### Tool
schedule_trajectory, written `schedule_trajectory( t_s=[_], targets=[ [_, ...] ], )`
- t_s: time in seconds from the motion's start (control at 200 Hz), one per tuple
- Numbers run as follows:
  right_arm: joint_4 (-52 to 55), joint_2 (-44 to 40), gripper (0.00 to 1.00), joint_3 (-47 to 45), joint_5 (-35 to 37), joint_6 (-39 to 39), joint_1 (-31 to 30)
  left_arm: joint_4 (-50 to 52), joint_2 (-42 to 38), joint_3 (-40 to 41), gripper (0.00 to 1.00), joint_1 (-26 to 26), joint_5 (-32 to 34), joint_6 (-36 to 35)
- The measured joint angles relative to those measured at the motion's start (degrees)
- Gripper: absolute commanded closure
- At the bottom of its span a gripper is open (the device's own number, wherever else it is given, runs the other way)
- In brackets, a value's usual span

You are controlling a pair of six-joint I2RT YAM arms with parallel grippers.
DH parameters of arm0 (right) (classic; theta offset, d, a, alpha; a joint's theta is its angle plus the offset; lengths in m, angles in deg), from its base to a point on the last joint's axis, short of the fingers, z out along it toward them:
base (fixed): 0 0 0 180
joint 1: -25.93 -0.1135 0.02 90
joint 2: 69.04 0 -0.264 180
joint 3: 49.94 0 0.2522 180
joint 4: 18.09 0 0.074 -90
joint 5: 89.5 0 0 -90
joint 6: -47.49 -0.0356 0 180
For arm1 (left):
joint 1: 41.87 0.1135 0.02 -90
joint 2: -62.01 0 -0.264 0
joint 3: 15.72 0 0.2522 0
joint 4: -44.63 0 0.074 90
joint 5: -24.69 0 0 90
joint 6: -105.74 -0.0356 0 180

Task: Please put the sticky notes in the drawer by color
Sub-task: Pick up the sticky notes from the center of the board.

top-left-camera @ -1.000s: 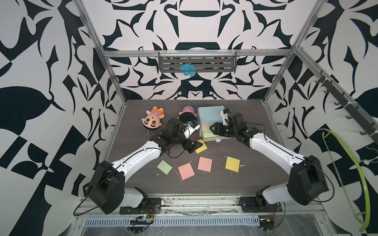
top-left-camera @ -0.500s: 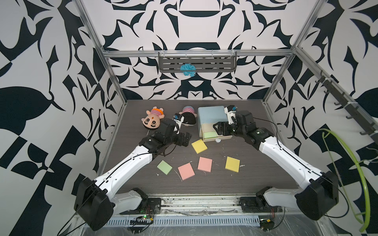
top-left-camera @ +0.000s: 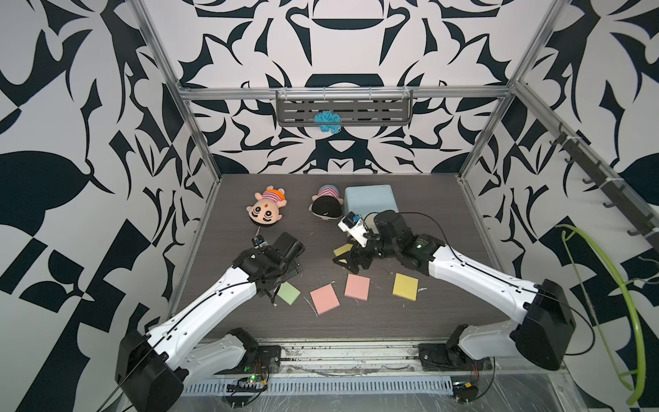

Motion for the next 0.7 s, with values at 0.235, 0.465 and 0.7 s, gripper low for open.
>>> schedule_trajectory(
  t_s=[0.235,0.465,0.7],
  targets=[
    [-2.86,3.10,0.08,-1.77,-4.44,4.46,-4.85,3.80,8.41,1.51,0.01,0.00,0.39,10.75],
    [-5.18,3.34,0.08,-3.67,-4.79,4.83,-4.92,-0.28,16.61,2.27,0.01,0.00,-0.81,14.58],
    [-5.70,3.32,0.08,-3.69,-4.09,5.46,-4.92,-5.40,22.32,2.10,0.01,0.00,-2.29,14.67]
  ],
)
